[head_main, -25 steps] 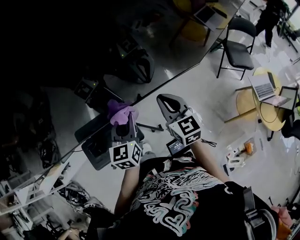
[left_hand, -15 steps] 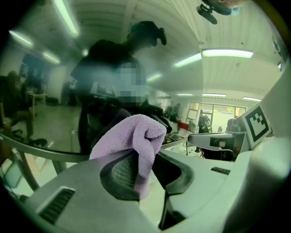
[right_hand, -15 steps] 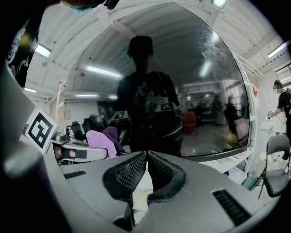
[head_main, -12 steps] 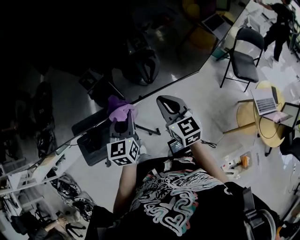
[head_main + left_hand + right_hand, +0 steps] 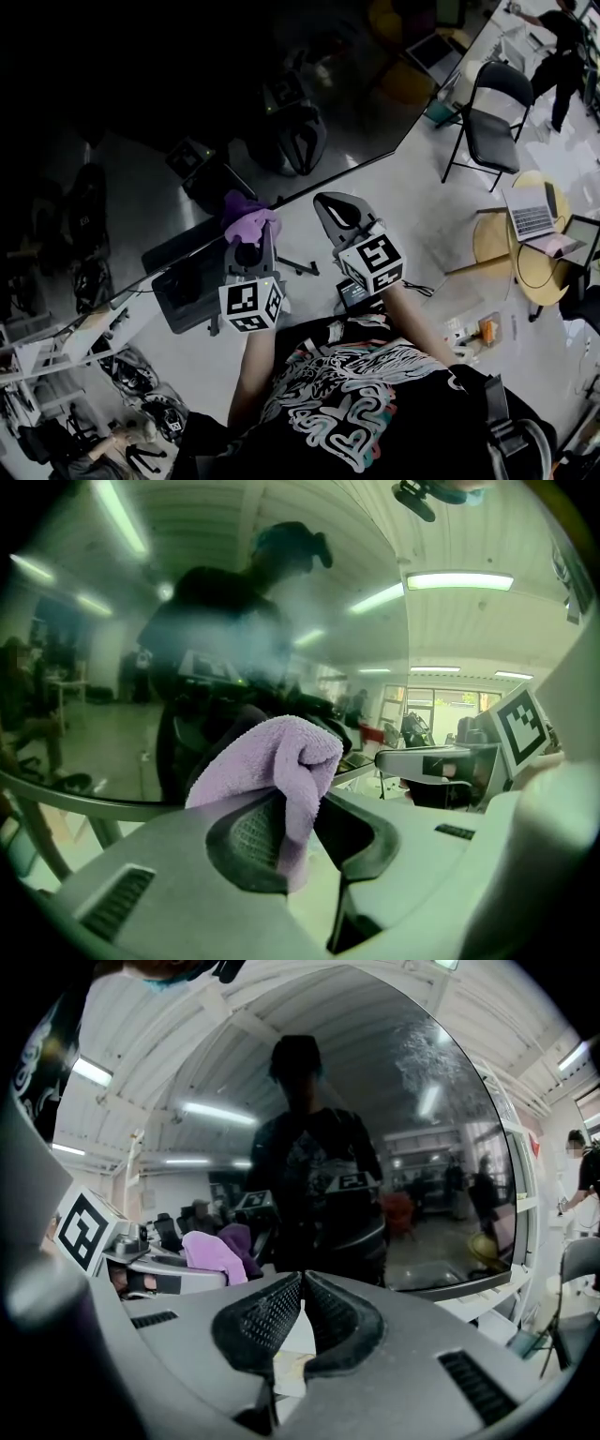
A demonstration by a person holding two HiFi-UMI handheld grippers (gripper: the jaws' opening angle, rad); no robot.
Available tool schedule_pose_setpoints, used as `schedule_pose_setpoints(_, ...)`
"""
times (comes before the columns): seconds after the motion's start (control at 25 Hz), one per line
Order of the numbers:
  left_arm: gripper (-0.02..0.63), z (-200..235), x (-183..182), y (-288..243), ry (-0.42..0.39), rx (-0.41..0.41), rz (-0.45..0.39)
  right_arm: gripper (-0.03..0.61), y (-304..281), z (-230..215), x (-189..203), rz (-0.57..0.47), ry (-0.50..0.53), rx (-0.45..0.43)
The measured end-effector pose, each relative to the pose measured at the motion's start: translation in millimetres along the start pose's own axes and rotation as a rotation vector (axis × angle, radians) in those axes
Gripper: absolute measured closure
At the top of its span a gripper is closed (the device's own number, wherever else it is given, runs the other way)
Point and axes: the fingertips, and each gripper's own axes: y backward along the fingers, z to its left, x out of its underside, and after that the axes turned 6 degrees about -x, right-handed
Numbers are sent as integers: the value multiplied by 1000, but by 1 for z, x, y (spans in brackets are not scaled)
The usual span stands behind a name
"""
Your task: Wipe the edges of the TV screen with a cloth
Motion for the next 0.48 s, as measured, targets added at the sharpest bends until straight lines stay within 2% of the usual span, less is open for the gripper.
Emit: schedule_pose_setpoints(0.48, 528, -35, -7, -19, 1, 13, 8, 545, 3, -23, 2, 6, 0, -61)
